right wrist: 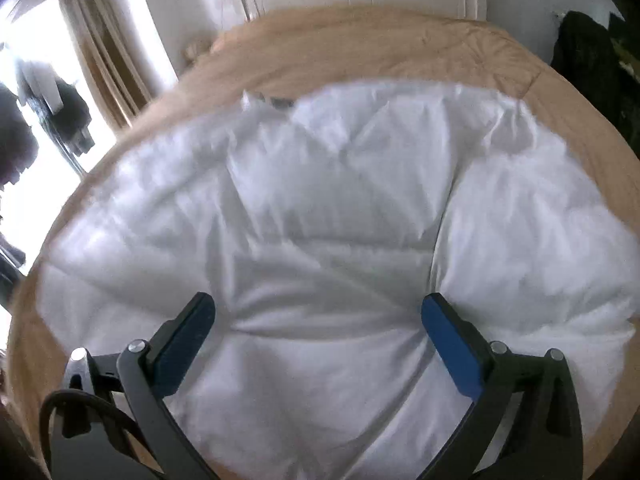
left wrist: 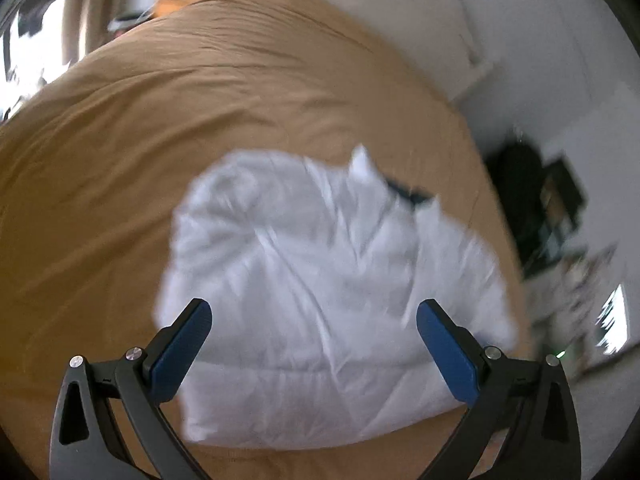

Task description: Fold large clothes

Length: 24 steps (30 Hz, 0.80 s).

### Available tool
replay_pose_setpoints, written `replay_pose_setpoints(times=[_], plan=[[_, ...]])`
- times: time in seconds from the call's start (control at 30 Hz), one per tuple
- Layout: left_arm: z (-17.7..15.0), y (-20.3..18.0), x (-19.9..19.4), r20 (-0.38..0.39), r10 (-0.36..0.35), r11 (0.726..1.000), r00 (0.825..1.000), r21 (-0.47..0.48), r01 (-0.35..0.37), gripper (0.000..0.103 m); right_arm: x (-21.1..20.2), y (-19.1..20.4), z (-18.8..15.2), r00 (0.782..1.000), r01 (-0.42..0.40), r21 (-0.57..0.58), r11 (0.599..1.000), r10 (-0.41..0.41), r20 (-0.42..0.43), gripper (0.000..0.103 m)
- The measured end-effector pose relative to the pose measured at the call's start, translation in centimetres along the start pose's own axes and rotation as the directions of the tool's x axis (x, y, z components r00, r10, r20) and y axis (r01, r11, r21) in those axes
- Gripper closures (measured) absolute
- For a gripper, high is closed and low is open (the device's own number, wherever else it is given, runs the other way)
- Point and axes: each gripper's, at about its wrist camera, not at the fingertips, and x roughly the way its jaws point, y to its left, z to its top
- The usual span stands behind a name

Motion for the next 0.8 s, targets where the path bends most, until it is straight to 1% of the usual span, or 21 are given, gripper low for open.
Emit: replay_pose_setpoints(times=[0.07, 0.1, 0.13, 0.17, 0.2, 0.23, 0.27, 0.33, 0.37, 0.4, 0.43, 0.5, 0.53, 0.57, 0.6, 0.63, 0.67, 0.7, 0.73, 0.77, 0.8], plan=[[-1.7, -3.0, 2.7, 0.028, 0.055, 0.99, 0.998, 0.129, -0.058, 0.004, -1.2, 0.4, 1.0, 1.0, -0.006, -0.002, 1.0, 0.006, 0.027, 0.0], [-2.2, -4.1, 3.7, 0.042, 0.078, 0.979, 0.996, 0.186, -0.084, 0.004, -1.7, 0.1, 1.8, 0.999, -0.001, -0.008, 1.0, 0.002, 0.045, 0.0], [-2.5, -5.5, 5.6, 0.057, 0.118, 0.96, 0.991, 0.249, -0.128, 0.003, -1.8, 0.4, 2.7, 0.999, 0.003, -0.014, 1.0, -0.003, 0.053, 0.0], [-2.5, -6.1, 7.1, 0.061, 0.153, 0.946, 0.986, 0.279, -0.164, 0.003, -1.0, 0.7, 3.5, 0.999, 0.013, -0.022, 1.0, -0.012, 0.05, 0.0], [-2.3, -6.4, 8.9, 0.055, 0.216, 0.929, 0.975, 0.295, -0.223, 0.002, 0.5, 0.3, 5.2, 0.999, 0.034, -0.034, 0.999, -0.033, 0.027, 0.0], [-2.0, -6.2, 10.4, 0.048, 0.263, 0.916, 0.964, 0.302, -0.265, 0.0, 2.0, -0.2, 6.2, 0.998, 0.056, -0.039, 0.998, -0.056, -0.001, 0.0], [-1.6, -5.6, 11.6, 0.044, 0.282, 0.911, 0.958, 0.301, -0.282, 0.0, 3.7, -0.2, 6.9, 0.995, 0.095, -0.049, 0.994, -0.097, -0.035, 0.0], [-0.5, -3.9, 12.7, 0.048, 0.29, 0.921, 0.956, 0.257, -0.293, 0.0, 6.9, -2.2, 7.5, 0.962, 0.235, -0.093, 0.967, -0.245, -0.118, 0.0], [0.2, -3.0, 12.9, 0.04, 0.308, 0.925, 0.95, 0.221, -0.309, 0.0, 8.1, -3.3, 7.9, 0.946, 0.277, -0.102, 0.956, -0.289, -0.146, 0.0], [0.8, -2.3, 12.7, 0.036, 0.329, 0.922, 0.944, 0.204, -0.33, 0.0, 9.0, -4.6, 8.2, 0.943, 0.277, -0.076, 0.958, -0.286, -0.169, 0.0], [1.2, -1.7, 12.4, 0.04, 0.361, 0.912, 0.932, 0.196, -0.361, 0.0, 8.9, -6.2, 8.6, 0.939, 0.291, -0.038, 0.956, -0.293, -0.179, 0.0], [2.0, 0.3, 11.7, 0.05, 0.451, 0.875, 0.891, 0.171, -0.452, 0.0, 7.8, -8.7, 9.1, 0.916, 0.367, 0.002, 0.93, -0.361, -0.178, 0.0], [2.4, 1.2, 11.2, 0.045, 0.459, 0.876, 0.887, 0.147, -0.46, 0.0, 7.4, -9.6, 9.3, 0.901, 0.403, 0.001, 0.915, -0.396, -0.179, 0.0], [2.7, 2.7, 10.0, 0.034, 0.454, 0.885, 0.89, 0.103, -0.455, 0.0, 6.6, -10.8, 9.2, 0.882, 0.441, 0.0, 0.897, -0.434, -0.184, 0.0], [2.7, 3.7, 8.8, 0.031, 0.444, 0.893, 0.895, 0.064, -0.445, 0.003, 6.1, -11.6, 9.2, 0.875, 0.456, 0.005, 0.89, -0.447, -0.184, 0.0], [2.5, 5.0, 6.9, 0.034, 0.413, 0.91, 0.91, 0.013, -0.413, 0.003, 4.9, -12.4, 8.9, 0.876, 0.46, 0.025, 0.888, -0.448, -0.179, 0.0], [1.9, 6.3, 4.5, 0.053, 0.341, 0.94, 0.939, -0.035, -0.34, 0.003, 3.2, -13.2, 8.5, 0.891, 0.439, 0.054, 0.897, -0.427, -0.157, 0.0], [1.3, 7.2, 2.9, 0.073, 0.279, 0.959, 0.957, -0.062, -0.275, 0.002, 1.3, -13.8, 7.8, 0.915, 0.393, 0.084, 0.916, -0.381, -0.132, 0.0], [-0.1, 8.6, 0.4, 0.095, 0.176, 0.982, 0.98, -0.093, -0.167, 0.001, -0.7, -14.4, 6.8, 0.942, 0.33, 0.116, 0.937, -0.319, -0.106, 0.0], [-1.0, 9.3, -0.9, 0.11, 0.125, 0.987, 0.986, -0.111, -0.112, 0.0, -2.3, -15.0, 5.7, 0.961, 0.272, 0.139, 0.952, -0.261, -0.093, 0.0], [-2.7, 10.6, -2.3, 0.117, 0.058, 0.989, 0.991, -0.14, -0.042, 0.001, -4.0, -15.8, 4.0, 0.982, 0.182, 0.178, 0.967, -0.169, -0.089, 0.0]])
